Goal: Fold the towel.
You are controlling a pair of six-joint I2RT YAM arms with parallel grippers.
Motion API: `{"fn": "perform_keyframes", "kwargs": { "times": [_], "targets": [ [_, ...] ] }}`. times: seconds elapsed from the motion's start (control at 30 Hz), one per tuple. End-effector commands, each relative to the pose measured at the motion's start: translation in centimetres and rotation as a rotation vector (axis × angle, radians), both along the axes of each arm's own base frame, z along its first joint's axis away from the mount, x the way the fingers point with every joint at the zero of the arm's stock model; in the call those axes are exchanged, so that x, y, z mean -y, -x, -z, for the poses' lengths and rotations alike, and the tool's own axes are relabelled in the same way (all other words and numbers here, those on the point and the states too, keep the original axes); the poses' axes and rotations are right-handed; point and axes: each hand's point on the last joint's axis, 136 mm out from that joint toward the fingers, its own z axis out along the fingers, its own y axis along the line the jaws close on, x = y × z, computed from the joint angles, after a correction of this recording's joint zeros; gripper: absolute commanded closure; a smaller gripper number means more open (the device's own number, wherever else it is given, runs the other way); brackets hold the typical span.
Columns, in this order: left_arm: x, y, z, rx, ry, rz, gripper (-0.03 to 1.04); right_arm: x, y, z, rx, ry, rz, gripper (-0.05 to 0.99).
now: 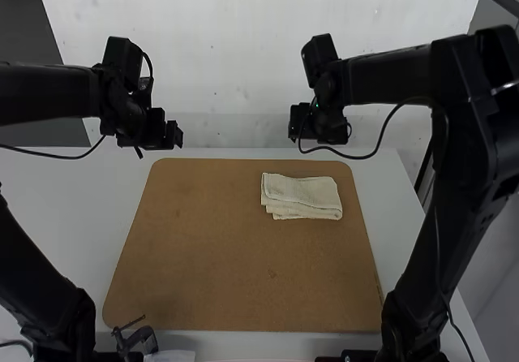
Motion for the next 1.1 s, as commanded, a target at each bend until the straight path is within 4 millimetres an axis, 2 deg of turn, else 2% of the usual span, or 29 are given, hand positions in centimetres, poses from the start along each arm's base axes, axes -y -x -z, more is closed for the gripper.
{"fn": "perform_keyframes", "kwargs": {
  "times": [0.0,0.13,0.3,0.43,0.6,0.73,0.83,0.97,1.07],
  "targets": [
    [-0.4,0.7,-1.9,0.081,0.005,0.001,0.02,4.4,0.0,-1.2,0.084,0.029,0.032,-0.01],
    [-2.3,0.7,-3.8,0.187,-0.03,-0.04,0.03,7.9,0.5,-2.9,0.158,0.03,0.083,-0.03],
    [-3.9,1.8,-5.8,0.253,-0.11,-0.048,0.02,9.8,2.0,-5.5,0.261,-0.01,0.097,-0.03],
    [-4.0,3.8,-8.0,0.318,-0.116,-0.038,0.02,10.9,4.1,-6.7,0.321,-0.025,0.117,-0.03],
    [-4.0,6.7,-10.1,0.407,-0.106,-0.036,0.02,13.7,7.5,-8.9,0.439,0.0,0.166,-0.03],
    [-3.9,8.6,-11.2,0.473,-0.089,-0.028,0.02,14.9,10.4,-9.8,0.539,0.024,0.181,-0.03],
    [-3.6,9.7,-11.8,0.504,-0.076,-0.024,0.02,15.7,12.2,-9.7,0.6,0.042,0.196,-0.03],
    [-3.9,10.7,-13.0,0.547,-0.05,-0.053,0.02,15.8,13.9,-9.3,0.673,0.07,0.176,-0.03],
    [-4.3,11.2,-13.4,0.567,-0.036,-0.08,0.03,15.4,14.9,-9.7,0.74,0.069,0.155,-0.03]
  ]
}}
